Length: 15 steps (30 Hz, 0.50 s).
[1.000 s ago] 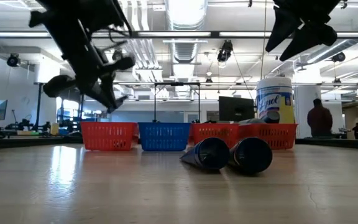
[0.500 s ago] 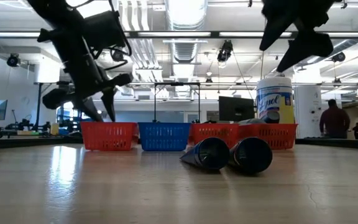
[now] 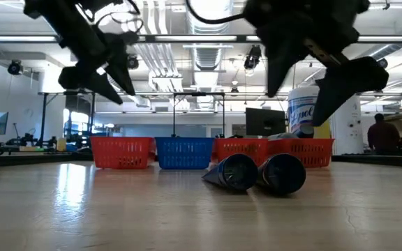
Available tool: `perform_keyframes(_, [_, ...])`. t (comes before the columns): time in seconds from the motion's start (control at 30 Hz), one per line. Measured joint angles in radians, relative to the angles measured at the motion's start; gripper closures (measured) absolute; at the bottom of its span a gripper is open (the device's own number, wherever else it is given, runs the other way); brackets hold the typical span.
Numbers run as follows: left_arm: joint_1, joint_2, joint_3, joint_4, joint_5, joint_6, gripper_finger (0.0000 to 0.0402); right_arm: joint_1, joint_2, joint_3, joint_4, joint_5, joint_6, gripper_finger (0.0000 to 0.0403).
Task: Pick & Place Travel size toiletries
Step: Put the blue shave cream into the blue bin
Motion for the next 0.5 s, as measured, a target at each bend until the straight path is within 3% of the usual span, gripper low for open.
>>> perform_keyframes(0.3, [0.003, -0.163, -0.019, -0.001, 0.219, 0.337, 0.0211, 0.038, 0.257, 0.254, -0.134, -0.065, 0.312, 0.0076])
perform_keyframes(0.5, [0.004, -0.223, -0.024, 0.008, 0.228, 0.421, 0.0211, 0.042, 0.37, 0.391, -0.263, -0.131, 0.351, 0.0078])
